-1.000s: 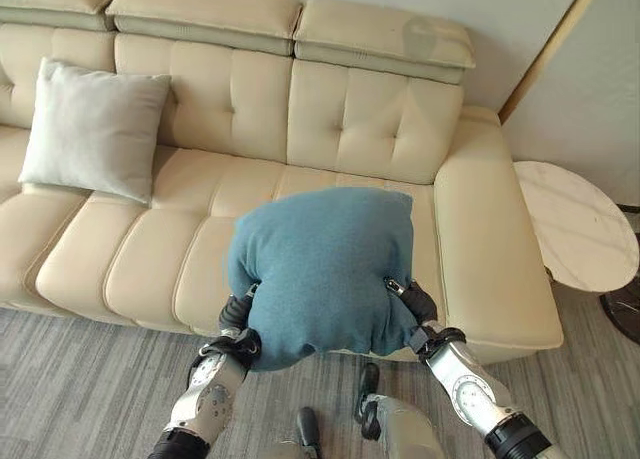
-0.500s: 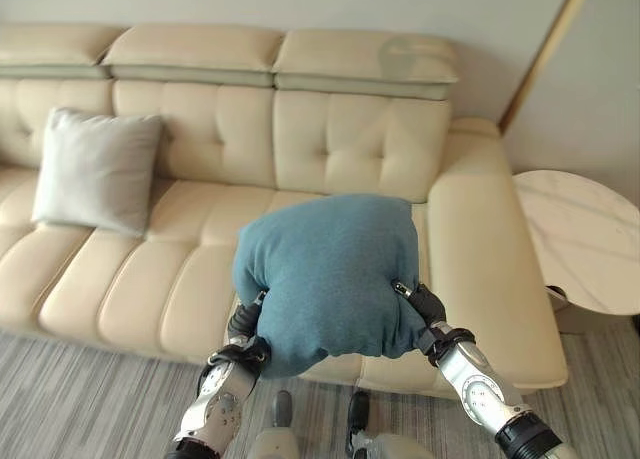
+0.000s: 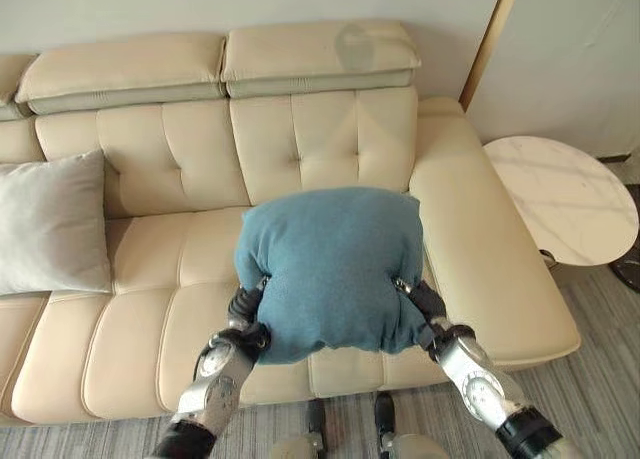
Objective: Pick up all the scattered cushions and arrange them neatly on the sofa.
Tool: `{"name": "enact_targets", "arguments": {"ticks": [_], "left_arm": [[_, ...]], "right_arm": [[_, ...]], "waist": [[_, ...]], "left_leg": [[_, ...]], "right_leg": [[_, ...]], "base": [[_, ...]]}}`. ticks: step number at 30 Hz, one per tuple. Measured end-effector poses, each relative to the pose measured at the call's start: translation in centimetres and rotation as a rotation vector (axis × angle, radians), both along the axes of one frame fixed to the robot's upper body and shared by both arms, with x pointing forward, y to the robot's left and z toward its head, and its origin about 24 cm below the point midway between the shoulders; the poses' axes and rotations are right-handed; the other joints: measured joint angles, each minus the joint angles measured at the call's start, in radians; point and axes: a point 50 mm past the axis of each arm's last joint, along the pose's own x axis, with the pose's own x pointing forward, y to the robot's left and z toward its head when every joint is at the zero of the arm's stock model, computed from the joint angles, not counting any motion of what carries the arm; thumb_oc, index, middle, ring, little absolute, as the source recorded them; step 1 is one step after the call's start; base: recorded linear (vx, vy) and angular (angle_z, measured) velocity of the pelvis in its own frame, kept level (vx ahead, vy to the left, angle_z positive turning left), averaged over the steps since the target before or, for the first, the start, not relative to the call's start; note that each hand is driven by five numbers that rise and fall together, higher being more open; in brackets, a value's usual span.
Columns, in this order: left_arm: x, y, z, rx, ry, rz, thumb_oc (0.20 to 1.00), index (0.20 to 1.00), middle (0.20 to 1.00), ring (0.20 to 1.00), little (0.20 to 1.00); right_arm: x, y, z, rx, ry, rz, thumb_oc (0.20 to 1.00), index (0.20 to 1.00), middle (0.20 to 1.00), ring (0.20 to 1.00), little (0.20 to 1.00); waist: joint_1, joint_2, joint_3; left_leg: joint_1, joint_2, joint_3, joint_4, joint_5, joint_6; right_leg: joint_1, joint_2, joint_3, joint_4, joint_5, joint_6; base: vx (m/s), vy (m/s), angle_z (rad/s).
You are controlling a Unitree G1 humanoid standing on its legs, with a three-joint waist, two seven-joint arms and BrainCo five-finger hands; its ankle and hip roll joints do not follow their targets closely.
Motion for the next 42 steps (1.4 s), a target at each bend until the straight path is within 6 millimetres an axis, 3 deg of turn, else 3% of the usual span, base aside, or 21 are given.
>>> {"name": "enact_targets", "arguments": {"ticks": [1,2,4,6,8,11,12,13,15,16,17,18,19,22,24,28,31,37,39,42], "left_arm": [[3.0,0.3,2.9,0.070,-0.073,-0.002,0.200,0.200,0.200,0.200,0.200],[6.5,0.2,7.8,0.154,-0.193,-0.011,0.200,0.200,0.200,0.200,0.200],[9.3,0.1,14.0,0.222,-0.335,0.001,0.200,0.200,0.200,0.200,0.200],[10.4,0.1,19.9,0.306,-0.495,0.020,0.200,0.200,0.200,0.200,0.200],[10.9,0.3,23.8,0.397,-0.593,0.045,0.200,0.200,0.200,0.200,0.200],[11.1,0.1,26.6,0.508,-0.661,0.061,0.200,0.200,0.200,0.200,0.200],[11.2,-0.2,29.2,0.615,-0.698,0.106,0.200,0.200,0.200,0.200,0.200],[11.2,-0.4,30.0,0.635,-0.711,0.119,0.200,0.200,0.200,0.200,0.200],[11.5,-0.4,30.3,0.727,-0.698,0.173,0.200,0.200,0.200,0.200,0.200],[11.8,-0.6,30.4,0.779,-0.677,0.212,0.200,0.200,0.200,0.200,0.200],[12.1,-0.8,30.6,0.815,-0.661,0.245,0.307,0.307,0.307,0.307,0.307],[12.2,-0.9,30.4,0.838,-0.648,0.270,0.849,0.849,0.849,0.849,0.849],[12.3,-0.9,30.1,0.875,-0.631,0.297,1.000,1.000,1.000,1.000,1.000],[12.4,-0.3,29.7,1.072,-0.582,0.382,1.000,1.000,1.000,1.000,1.000],[12.3,0.2,30.1,1.177,-0.577,0.437,1.000,1.000,1.000,1.000,1.000],[12.2,0.0,30.1,1.280,-0.575,0.472,1.000,1.000,1.000,1.000,1.000],[12.1,0.0,30.2,1.332,-0.568,0.517,1.000,1.000,1.000,1.000,1.000],[11.9,0.8,30.8,1.303,-0.561,0.564,1.000,1.000,1.000,1.000,1.000],[11.8,1.6,31.0,1.180,-0.554,0.561,1.000,1.000,1.000,1.000,1.000],[12.0,4.1,28.1,0.827,-0.447,0.501,1.000,1.000,1.000,1.000,1.000]], "right_arm": [[2.9,0.3,2.9,-0.058,-0.094,-0.015,0.200,0.200,0.200,0.200,0.200],[6.2,0.5,7.4,-0.113,-0.211,-0.059,0.200,0.200,0.200,0.200,0.200],[8.8,0.7,12.5,-0.169,-0.325,-0.118,0.200,0.200,0.200,0.200,0.200],[10.0,1.1,17.5,-0.186,-0.445,-0.165,0.200,0.200,0.200,0.200,0.200],[10.4,1.2,20.5,-0.194,-0.520,-0.206,0.200,0.200,0.200,0.200,0.200],[10.7,0.9,22.0,-0.217,-0.562,-0.254,0.200,0.200,0.200,0.200,0.200],[10.8,0.7,23.8,-0.228,-0.594,-0.300,0.200,0.200,0.200,0.200,0.200],[10.8,0.6,24.1,-0.228,-0.603,-0.309,0.200,0.200,0.200,0.200,0.200],[11.1,0.5,24.0,-0.294,-0.593,-0.351,0.200,0.200,0.200,0.200,0.200],[11.4,0.4,24.2,-0.337,-0.582,-0.380,0.495,0.495,0.495,0.495,0.495],[11.7,0.4,24.6,-0.384,-0.582,-0.406,1.000,1.000,1.000,1.000,1.000],[11.7,0.4,24.9,-0.426,-0.596,-0.421,1.000,1.000,1.000,1.000,1.000],[11.7,0.4,25.2,-0.478,-0.618,-0.437,1.000,1.000,1.000,1.000,1.000],[11.4,0.1,26.6,-0.811,-0.762,-0.538,1.000,1.000,1.000,1.000,1.000],[11.1,-1.3,28.2,-1.069,-0.852,-0.657,1.000,1.000,1.000,1.000,1.000],[10.9,-3.1,29.5,-1.269,-0.891,-0.801,1.000,1.000,1.000,1.000,1.000],[11.1,-4.3,29.1,-1.379,-0.845,-0.872,1.000,1.000,1.000,1.000,1.000],[11.3,-5.3,28.0,-1.269,-0.749,-0.897,1.000,1.000,1.000,1.000,1.000],[11.4,-6.3,26.9,-1.162,-0.665,-0.904,1.000,1.000,1.000,1.000,1.000],[11.6,-8.1,23.2,-0.977,-0.491,-0.897,1.000,1.000,1.000,1.000,1.000]], "waist": [[0.002,0.000,0.022],[0.003,0.002,0.076],[0.004,0.001,0.105],[0.002,-0.003,0.139],[0.002,-0.004,0.150],[0.005,-0.006,0.163],[0.001,-0.008,0.168],[0.001,-0.010,0.171],[0.004,-0.011,0.176],[0.003,-0.011,0.178],[0.003,-0.013,0.189],[0.004,-0.016,0.195],[0.004,-0.017,0.198],[0.006,-0.022,0.223],[0.007,-0.024,0.233],[0.005,-0.026,0.234],[0.007,-0.028,0.236],[0.005,-0.048,0.247],[0.005,-0.049,0.247],[-0.002,-0.049,0.246]], "left_leg": [[-0.067,0.000,0.008,0.032,0.005,0.000],[-0.128,0.003,0.010,0.067,0.007,0.000],[-0.216,0.007,0.010,0.098,0.005,-0.006],[-0.282,0.009,0.008,0.101,0.016,-0.023],[-0.335,0.011,0.007,0.105,0.025,-0.031],[-0.399,0.013,-0.002,0.122,0.026,-0.029],[-0.466,0.014,-0.019,0.133,0.024,-0.035],[-0.495,0.016,-0.022,0.139,0.029,-0.029],[-0.531,0.018,-0.029,0.140,0.043,-0.016],[-0.547,0.018,-0.036,0.140,0.043,-0.016],[-0.557,0.019,-0.049,0.139,0.043,-0.017],[-0.566,0.021,-0.054,0.139,0.044,-0.017],[-0.573,0.022,-0.055,0.139,0.044,-0.018],[-0.581,0.022,-0.081,0.139,0.046,-0.020],[-0.589,0.022,-0.098,0.140,0.047,-0.021],[-0.586,0.017,-0.115,0.140,0.047,-0.022],[-0.586,0.016,-0.132,0.142,0.047,-0.022],[-0.584,0.012,-0.129,0.156,0.047,-0.022],[-0.558,0.005,-0.124,0.157,0.053,-0.025],[-0.482,-0.001,-0.107,0.154,0.051,-0.025]], "right_leg": [[-0.071,-0.003,0.013,0.036,0.004,0.001],[-0.141,-0.005,0.015,0.085,0.001,0.002],[-0.236,-0.006,0.013,0.134,-0.012,0.012],[-0.317,-0.005,0.014,0.165,-0.007,0.009],[-0.382,-0.004,0.016,0.192,-0.005,0.004],[-0.462,-0.003,0.011,0.247,-0.026,-0.016],[-0.531,-0.001,0.006,0.275,-0.035,-0.021],[-0.562,0.000,0.002,0.288,-0.034,-0.025],[-0.604,0.000,-0.007,0.311,-0.043,-0.032],[-0.622,0.000,-0.013,0.318,-0.049,-0.037],[-0.630,0.002,-0.018,0.318,-0.052,-0.040],[-0.638,0.004,-0.019,0.319,-0.052,-0.041],[-0.644,0.005,-0.020,0.319,-0.055,-0.042],[-0.648,0.006,-0.025,0.321,-0.060,-0.041],[-0.650,0.004,-0.042,0.322,-0.061,-0.041],[-0.651,-0.002,-0.043,0.347,-0.079,-0.037],[-0.651,-0.002,-0.045,0.359,-0.083,-0.036],[-0.651,-0.007,-0.038,0.373,-0.083,-0.036],[-0.637,-0.015,-0.032,0.395,-0.084,-0.035],[-0.565,-0.019,-0.009,0.392,-0.091,-0.024]], "base": [[-0.28,-0.028,-0.19],[-0.21,-0.044,-0.12],[-0.11,-0.039,-0.01],[-0.05,-0.027,-0.02],[-0.04,-0.041,-0.03],[0.06,-0.077,0.05],[-0.02,-0.068,0.16],[-0.01,-0.076,0.15],[-0.01,-0.074,0.08],[0.00,-0.076,0.11],[0.00,-0.064,0.11],[0.00,-0.073,0.10],[0.01,-0.059,0.07],[0.01,-0.042,0.10],[0.01,-0.038,0.14],[0.02,-0.037,0.12],[0.01,-0.008,0.09],[-0.01,0.034,-0.01],[0.00,0.065,-0.02],[-0.05,0.092,-0.09]]}}
